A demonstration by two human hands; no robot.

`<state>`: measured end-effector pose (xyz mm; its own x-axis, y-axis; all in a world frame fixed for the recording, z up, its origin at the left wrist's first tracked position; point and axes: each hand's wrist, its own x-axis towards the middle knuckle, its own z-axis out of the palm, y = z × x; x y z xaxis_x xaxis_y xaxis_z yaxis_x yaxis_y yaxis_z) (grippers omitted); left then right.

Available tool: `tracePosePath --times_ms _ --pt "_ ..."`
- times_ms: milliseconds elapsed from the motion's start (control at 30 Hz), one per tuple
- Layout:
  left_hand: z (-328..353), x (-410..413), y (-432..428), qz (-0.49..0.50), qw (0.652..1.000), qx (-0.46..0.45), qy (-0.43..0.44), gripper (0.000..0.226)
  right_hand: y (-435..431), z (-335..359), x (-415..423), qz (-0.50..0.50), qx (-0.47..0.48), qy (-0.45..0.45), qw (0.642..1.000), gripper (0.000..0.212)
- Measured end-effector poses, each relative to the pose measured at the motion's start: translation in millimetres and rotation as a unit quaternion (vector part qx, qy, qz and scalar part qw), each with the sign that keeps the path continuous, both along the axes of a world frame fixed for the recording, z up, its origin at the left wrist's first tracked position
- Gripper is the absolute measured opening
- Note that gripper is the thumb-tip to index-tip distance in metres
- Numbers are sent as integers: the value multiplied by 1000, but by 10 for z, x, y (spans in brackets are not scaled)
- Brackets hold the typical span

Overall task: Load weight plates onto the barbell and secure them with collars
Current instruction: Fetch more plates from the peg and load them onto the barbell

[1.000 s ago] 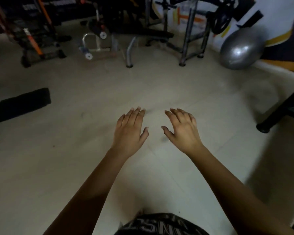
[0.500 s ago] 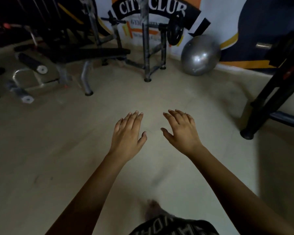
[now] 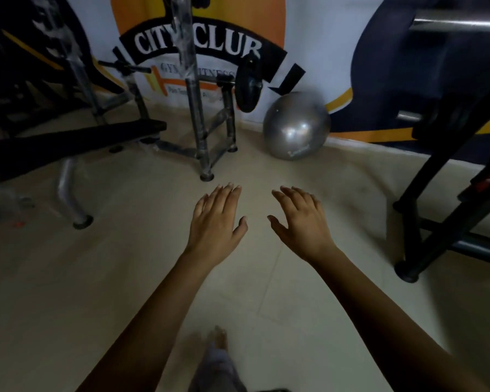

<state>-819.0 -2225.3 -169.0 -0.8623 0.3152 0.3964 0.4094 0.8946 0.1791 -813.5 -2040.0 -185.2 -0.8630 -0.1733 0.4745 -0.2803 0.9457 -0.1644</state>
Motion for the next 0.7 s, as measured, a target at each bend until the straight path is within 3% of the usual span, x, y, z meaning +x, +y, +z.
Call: tracePosePath --times_ms 333,700 --pt "149 -2986 272 -128 991 -10 -21 58 194 175 -2502 -125 -17 -11 992 51" --pt "-16 -5930 1513 -223 974 -7 24 56 1382 47 -5086 -222 -23 -10 975 52"
